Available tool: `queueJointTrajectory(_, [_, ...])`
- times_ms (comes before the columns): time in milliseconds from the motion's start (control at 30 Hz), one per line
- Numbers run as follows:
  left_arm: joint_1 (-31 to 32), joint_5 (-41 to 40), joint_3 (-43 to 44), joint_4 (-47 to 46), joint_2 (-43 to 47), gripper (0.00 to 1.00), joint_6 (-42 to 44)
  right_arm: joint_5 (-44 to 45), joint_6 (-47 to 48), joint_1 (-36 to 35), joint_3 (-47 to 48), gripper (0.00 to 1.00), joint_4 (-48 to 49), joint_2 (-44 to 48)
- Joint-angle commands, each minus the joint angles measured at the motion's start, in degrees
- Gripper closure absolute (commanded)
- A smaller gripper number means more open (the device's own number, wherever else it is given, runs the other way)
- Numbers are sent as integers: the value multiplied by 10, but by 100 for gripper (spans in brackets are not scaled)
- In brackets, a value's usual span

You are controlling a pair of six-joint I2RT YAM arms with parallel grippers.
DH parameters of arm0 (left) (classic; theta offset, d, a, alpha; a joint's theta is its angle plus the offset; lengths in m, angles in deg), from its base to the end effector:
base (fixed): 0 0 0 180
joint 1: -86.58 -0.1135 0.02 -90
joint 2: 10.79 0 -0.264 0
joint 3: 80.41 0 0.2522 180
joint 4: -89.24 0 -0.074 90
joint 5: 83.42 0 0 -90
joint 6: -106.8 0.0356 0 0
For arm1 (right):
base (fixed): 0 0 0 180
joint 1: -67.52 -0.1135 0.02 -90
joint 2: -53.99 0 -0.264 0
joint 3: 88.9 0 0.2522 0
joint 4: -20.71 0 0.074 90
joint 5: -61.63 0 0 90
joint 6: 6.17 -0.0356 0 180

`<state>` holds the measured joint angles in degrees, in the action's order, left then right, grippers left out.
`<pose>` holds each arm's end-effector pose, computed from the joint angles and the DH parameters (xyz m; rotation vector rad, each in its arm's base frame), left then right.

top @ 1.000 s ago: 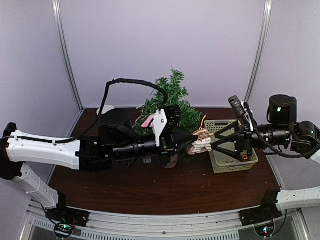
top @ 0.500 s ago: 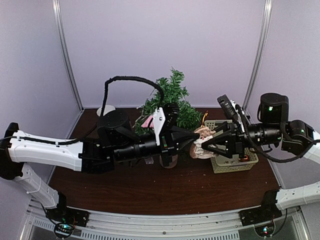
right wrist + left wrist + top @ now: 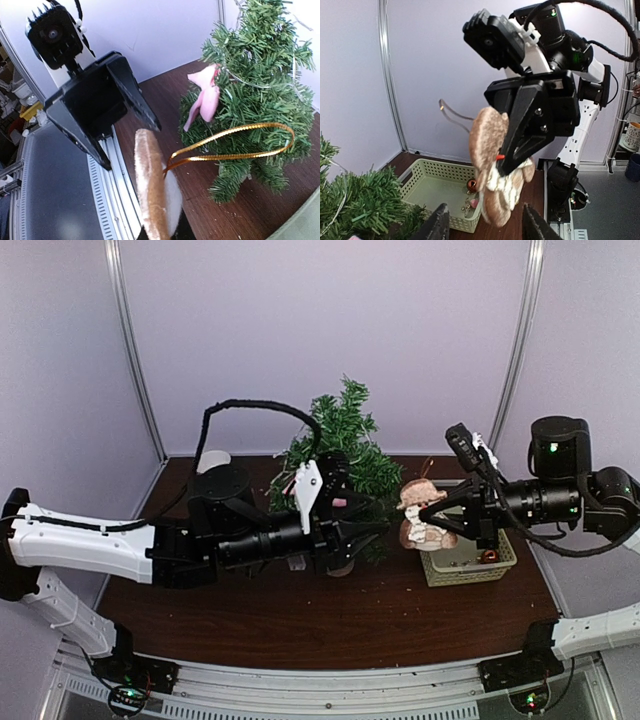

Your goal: Decorate the small christmas tree

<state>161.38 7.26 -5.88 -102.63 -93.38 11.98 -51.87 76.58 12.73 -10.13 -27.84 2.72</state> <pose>0.0901 -0.3331 0.3472 0.9325 1.3143 -1.1101 0.0911 0.1537 0.3976 -1.0957 1.7605 1.0923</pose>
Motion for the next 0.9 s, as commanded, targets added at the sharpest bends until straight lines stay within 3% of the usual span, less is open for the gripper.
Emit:
queueJointTrajectory(0, [-20, -21, -9, 52, 55, 48, -2, 64, 61, -2, 36, 100, -131, 6])
queueJointTrajectory(400, [-117, 58, -6, 194, 142, 44, -31, 80, 171, -6, 78, 100, -248, -27])
queueJointTrajectory(567, [-159, 138, 7, 232, 151, 45, -39, 49, 206, -23, 109, 100, -248, -55])
queueJointTrajectory(867, [-162, 310, 96, 335, 103, 49, 18, -9, 234, -105, 159, 100, -245, -136])
